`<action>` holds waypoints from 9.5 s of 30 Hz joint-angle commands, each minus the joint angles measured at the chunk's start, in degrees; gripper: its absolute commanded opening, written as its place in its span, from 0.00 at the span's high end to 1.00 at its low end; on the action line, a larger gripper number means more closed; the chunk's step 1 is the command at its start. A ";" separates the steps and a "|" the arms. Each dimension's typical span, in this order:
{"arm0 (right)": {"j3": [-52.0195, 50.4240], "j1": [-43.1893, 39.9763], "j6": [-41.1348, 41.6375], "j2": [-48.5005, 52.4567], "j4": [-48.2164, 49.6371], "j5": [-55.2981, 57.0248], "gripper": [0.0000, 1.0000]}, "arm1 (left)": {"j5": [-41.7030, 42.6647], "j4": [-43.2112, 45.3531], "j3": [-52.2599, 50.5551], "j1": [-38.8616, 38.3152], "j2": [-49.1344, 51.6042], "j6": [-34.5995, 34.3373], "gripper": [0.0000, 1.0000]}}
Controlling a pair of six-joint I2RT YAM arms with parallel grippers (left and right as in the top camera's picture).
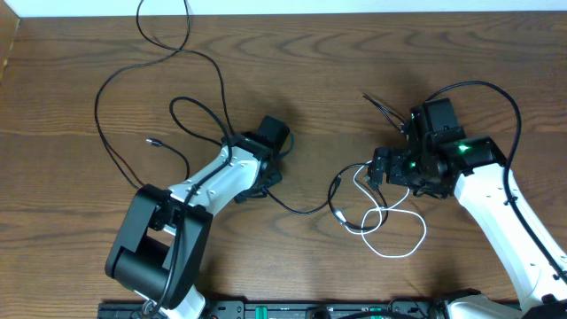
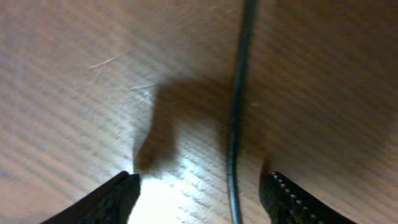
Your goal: Untangle cables
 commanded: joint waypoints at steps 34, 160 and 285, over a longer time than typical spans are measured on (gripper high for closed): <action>-0.04 0.28 0.48 -0.35 -1.38 -0.55 0.01 | 1.01 7.61 -1.18 3.19 3.87 19.65 0.92; -0.35 0.31 0.66 -0.35 1.51 -0.52 0.01 | 5.55 -3.61 3.82 14.82 6.75 21.46 0.93; -0.44 0.28 0.63 -0.35 3.93 -0.52 0.01 | 1.86 -3.19 -6.95 -8.31 1.88 63.47 0.70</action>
